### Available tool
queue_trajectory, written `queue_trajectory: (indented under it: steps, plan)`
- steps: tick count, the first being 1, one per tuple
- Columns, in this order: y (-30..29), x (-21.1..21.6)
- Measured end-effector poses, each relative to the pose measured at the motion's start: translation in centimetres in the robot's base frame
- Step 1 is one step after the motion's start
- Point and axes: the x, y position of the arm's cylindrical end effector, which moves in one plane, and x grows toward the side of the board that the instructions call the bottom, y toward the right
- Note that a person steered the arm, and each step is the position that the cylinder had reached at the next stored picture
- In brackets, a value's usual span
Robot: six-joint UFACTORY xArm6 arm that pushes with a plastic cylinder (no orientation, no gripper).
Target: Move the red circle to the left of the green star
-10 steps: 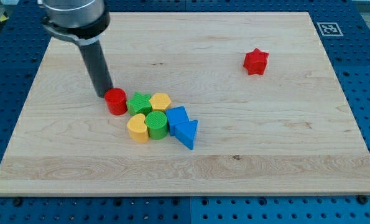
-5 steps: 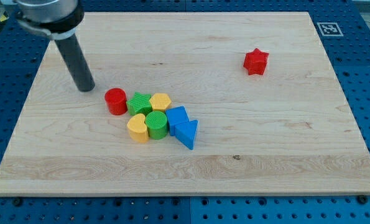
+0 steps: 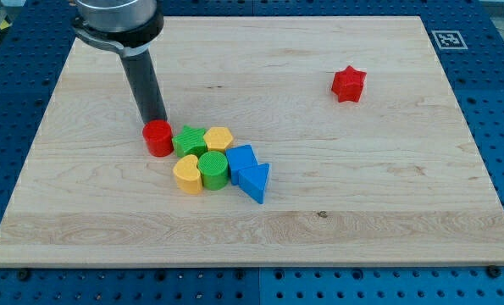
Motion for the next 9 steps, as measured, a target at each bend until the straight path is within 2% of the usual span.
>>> queue_trajectory:
  steps: [2, 4, 9]
  plan:
    - [0.8, 0.8]
    - [-4.6, 0.8]
    - [-1.8, 1.3]
